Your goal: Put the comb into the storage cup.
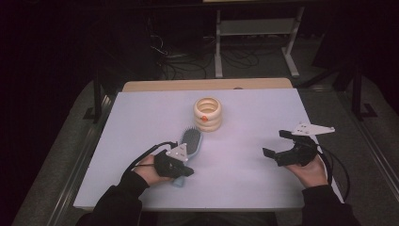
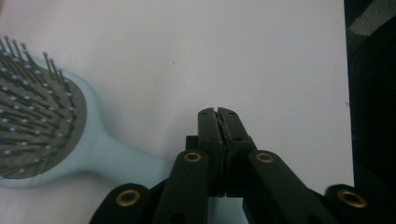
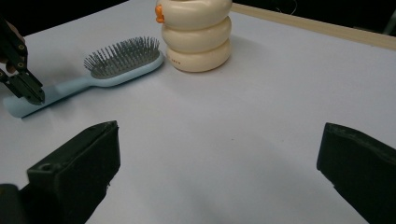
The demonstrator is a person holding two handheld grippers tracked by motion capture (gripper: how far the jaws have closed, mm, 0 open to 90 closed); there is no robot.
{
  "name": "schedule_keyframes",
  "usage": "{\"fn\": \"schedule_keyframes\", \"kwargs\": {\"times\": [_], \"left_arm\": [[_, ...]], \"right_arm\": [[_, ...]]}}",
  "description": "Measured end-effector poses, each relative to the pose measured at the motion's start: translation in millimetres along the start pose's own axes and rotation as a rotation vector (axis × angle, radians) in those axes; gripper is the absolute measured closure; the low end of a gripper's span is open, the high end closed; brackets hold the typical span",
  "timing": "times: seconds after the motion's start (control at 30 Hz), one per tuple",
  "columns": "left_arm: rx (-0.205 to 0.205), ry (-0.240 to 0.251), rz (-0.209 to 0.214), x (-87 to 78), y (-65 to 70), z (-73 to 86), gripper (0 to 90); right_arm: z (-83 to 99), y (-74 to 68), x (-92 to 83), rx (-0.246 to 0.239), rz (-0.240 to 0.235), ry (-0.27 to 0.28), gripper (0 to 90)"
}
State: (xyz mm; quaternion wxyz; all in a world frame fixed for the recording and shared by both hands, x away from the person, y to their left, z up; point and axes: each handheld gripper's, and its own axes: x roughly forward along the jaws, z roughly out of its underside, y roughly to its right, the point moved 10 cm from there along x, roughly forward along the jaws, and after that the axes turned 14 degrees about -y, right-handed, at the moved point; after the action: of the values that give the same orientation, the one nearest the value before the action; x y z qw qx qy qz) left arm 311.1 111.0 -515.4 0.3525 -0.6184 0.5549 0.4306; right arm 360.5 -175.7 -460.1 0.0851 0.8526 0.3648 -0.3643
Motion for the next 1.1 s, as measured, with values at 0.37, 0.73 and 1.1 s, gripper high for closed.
{"fn": "schedule_keyframes", "kwargs": {"times": [0.37,0.73,1.1], "left_arm": [[0.021,-0.073,0.023,8.8,3.8,7.8,90.0],[0.011,-0.089,0.014,7.6,-0.9,15.2,90.0],[-0.033,-0.094,0.013,0.6,-9.6,29.9,90.0]], "right_arm": [[-0.2,-0.3,-0.1,0.0,-0.001,0.001,0.0],[-0.1,-0.4,0.2,0.0,-0.004,0.001,0.0],[-0.1,-0.6,0.2,-0.002,-0.007,0.002,0.0]]}}
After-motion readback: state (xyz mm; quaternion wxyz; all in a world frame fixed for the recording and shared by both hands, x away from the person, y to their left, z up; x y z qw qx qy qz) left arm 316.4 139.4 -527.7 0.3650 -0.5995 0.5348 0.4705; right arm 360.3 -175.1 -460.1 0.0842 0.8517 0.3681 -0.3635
